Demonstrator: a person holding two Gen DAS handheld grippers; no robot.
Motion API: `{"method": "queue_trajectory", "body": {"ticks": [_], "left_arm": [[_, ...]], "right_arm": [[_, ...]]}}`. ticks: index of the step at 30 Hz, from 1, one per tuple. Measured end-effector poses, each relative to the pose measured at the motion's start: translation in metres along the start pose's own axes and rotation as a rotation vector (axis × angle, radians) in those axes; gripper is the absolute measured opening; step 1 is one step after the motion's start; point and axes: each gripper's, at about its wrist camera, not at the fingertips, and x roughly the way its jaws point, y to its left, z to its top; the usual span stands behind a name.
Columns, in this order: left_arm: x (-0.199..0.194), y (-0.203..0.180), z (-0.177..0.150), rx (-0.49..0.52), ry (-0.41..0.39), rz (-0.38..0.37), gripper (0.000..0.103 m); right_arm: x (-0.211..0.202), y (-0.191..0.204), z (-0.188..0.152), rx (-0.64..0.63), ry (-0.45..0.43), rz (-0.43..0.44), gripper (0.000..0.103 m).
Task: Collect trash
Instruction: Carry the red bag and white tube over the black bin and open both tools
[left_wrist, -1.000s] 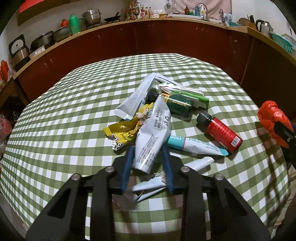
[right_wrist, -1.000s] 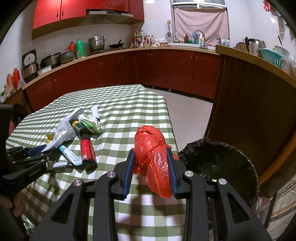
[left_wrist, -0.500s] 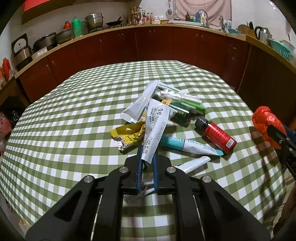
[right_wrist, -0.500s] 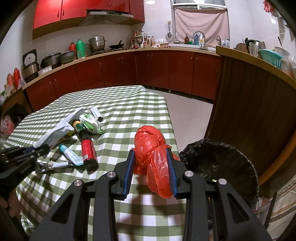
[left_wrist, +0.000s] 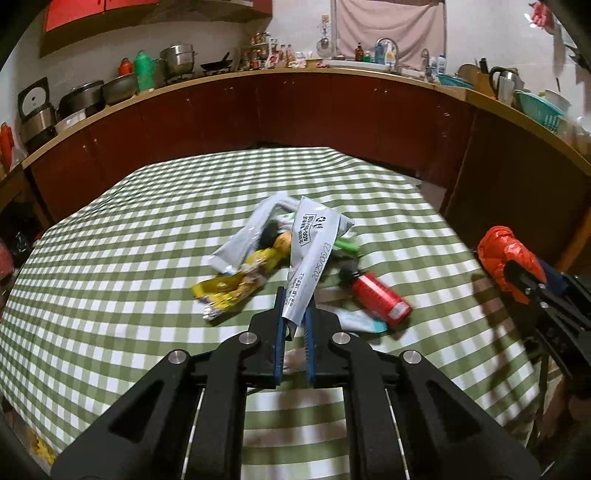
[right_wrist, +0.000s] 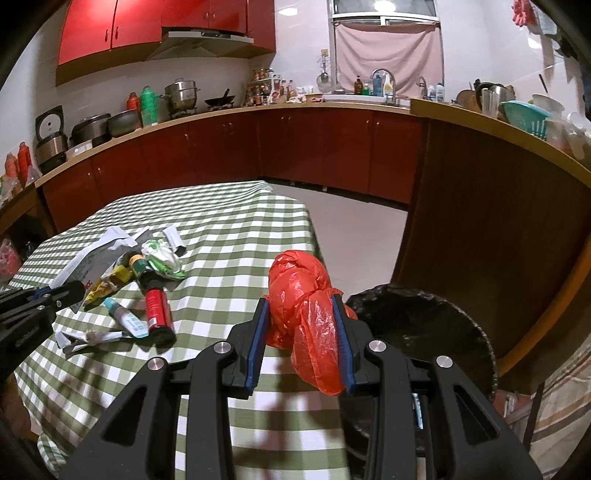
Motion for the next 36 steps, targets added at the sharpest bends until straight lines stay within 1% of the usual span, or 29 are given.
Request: {"method": "queue_trajectory", "body": {"ticks": [6,18,26,36], "left_arm": [[0.002,-0.032,0.007,0.033,-0.019,-0.055,0.009],[0.018,-0.107,0.012,0.114,-0.030,-0.143,0.009],[0.029,-0.145,0.010,0.160,-0.011,-0.169,0.009],[0.044,-0.181,0.004,0.200,0.014,-0.180,0.009]], "right_arm": [[-0.005,-0.018,0.002,0.014,-0.018,-0.054,0.034],[-0.006,-0.066,-0.002,0.072,-0.018,-0.143,0.034],[-0.004,-0.092,-0.007,0.098,-0.011,-0.178,0.034],[0.001,-0.112,-0.013,0.128,0.000,-0.181,0.034]]}}
